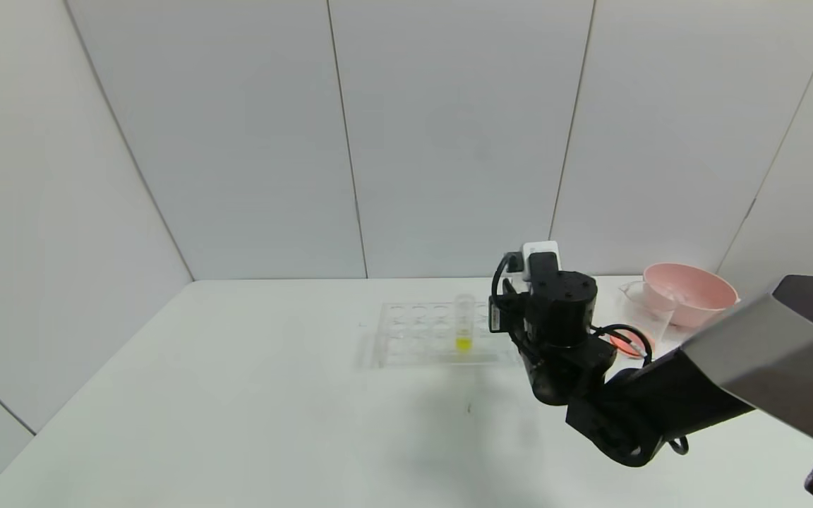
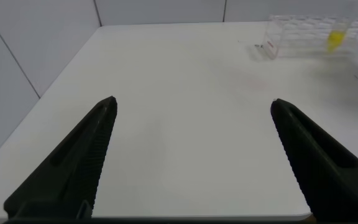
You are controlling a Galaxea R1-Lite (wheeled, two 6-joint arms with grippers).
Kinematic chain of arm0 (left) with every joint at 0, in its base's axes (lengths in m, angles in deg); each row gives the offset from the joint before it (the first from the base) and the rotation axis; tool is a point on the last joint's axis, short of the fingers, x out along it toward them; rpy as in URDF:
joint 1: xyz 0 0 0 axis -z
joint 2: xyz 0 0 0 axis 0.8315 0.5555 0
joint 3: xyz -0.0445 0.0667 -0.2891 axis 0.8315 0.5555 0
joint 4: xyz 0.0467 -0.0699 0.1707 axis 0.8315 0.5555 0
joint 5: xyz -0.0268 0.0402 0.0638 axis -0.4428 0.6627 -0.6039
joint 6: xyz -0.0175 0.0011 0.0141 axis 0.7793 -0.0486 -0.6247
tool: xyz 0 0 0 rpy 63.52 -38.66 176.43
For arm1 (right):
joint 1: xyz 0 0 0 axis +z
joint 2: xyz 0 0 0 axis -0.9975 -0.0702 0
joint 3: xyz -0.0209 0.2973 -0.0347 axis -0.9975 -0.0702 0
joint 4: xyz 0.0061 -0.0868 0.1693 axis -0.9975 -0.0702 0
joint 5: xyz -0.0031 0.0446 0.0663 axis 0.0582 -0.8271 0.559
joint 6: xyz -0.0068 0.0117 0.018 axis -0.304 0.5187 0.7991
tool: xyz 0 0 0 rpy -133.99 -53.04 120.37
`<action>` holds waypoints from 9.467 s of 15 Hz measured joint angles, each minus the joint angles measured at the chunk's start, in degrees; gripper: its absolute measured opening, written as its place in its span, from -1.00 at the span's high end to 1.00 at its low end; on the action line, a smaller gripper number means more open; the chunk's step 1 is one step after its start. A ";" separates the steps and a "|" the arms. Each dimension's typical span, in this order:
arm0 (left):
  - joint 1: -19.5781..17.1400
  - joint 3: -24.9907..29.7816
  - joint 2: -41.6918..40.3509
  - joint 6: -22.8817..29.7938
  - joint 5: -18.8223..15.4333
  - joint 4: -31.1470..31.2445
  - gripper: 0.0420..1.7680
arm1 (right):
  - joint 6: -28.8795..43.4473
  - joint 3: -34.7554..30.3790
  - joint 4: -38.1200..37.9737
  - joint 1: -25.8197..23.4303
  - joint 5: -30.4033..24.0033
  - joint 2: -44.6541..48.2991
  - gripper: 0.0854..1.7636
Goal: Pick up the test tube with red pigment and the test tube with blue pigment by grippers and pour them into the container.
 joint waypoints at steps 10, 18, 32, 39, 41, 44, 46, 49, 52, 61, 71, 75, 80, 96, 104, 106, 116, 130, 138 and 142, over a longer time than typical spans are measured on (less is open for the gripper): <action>0.00 0.00 0.00 0.00 0.00 0.02 -1.00 | -1.33 -1.16 0.38 0.15 -0.88 4.85 0.50; 0.00 0.00 0.00 0.00 0.00 0.00 -1.00 | -1.19 -15.47 -0.35 -3.06 -20.55 15.27 0.50; 0.00 0.00 0.00 0.00 0.00 0.00 -1.00 | -8.51 -28.65 -24.16 -51.03 -85.09 41.24 0.50; 0.00 0.00 0.00 -0.02 0.00 0.00 -1.00 | -21.98 -18.16 -28.77 -62.87 -90.56 32.06 0.50; 0.00 0.00 0.00 0.00 0.00 0.00 -1.00 | -25.99 -11.86 -33.91 -62.77 -88.82 28.48 0.50; 0.00 0.00 0.00 0.00 0.00 0.00 -1.00 | -29.88 -0.72 -43.22 -60.47 -84.68 23.34 0.50; 0.00 0.00 0.00 0.00 0.00 0.00 -1.00 | -32.67 6.75 -48.97 -58.64 -83.48 19.96 0.50; 0.00 0.00 0.00 0.00 0.00 0.00 -1.00 | -38.62 17.05 -60.22 -56.63 -82.91 15.65 0.50; 0.00 0.00 0.00 0.00 0.00 0.00 -1.00 | -43.98 27.17 -73.58 -55.05 -80.45 12.70 0.50; 0.00 0.00 0.00 0.00 0.00 0.00 -1.00 | -60.18 51.04 -102.94 -50.24 -66.54 6.64 0.50; 0.00 0.00 0.00 0.00 0.00 0.00 -1.00 | -62.05 53.66 -104.74 -45.02 -52.22 3.83 0.50; 0.00 0.00 0.00 0.00 0.00 0.00 -1.00 | -63.83 53.91 -106.41 -43.79 -48.30 3.91 0.50; 0.00 0.00 0.00 0.00 0.00 0.00 -1.00 | -65.94 53.92 -106.48 -41.76 -41.95 3.77 0.50; 0.00 0.00 0.00 0.00 0.00 0.02 -1.00 | -67.83 54.02 -107.34 -33.65 -23.93 2.07 0.50; 0.00 0.00 0.00 0.00 0.00 0.00 -1.00 | -69.46 53.97 -107.31 -32.09 -16.43 0.28 0.50; 0.00 0.00 0.00 0.00 0.00 0.00 -1.00 | -70.50 53.97 -107.29 -31.50 -13.93 0.07 0.50; 0.00 0.00 0.00 0.00 0.00 0.00 -1.00 | -76.20 53.99 -105.91 -29.27 -5.34 0.55 0.50; 0.00 0.00 0.00 0.00 0.00 0.00 -1.00 | -84.36 53.99 -108.08 -24.17 8.86 2.89 0.50; 0.00 0.00 0.00 0.00 0.00 0.00 -1.00 | -83.97 53.97 -108.13 -23.87 8.46 2.91 0.50; 0.00 0.00 0.00 0.00 0.00 0.00 -1.00 | -81.56 53.97 -106.74 -25.60 -3.75 4.44 0.50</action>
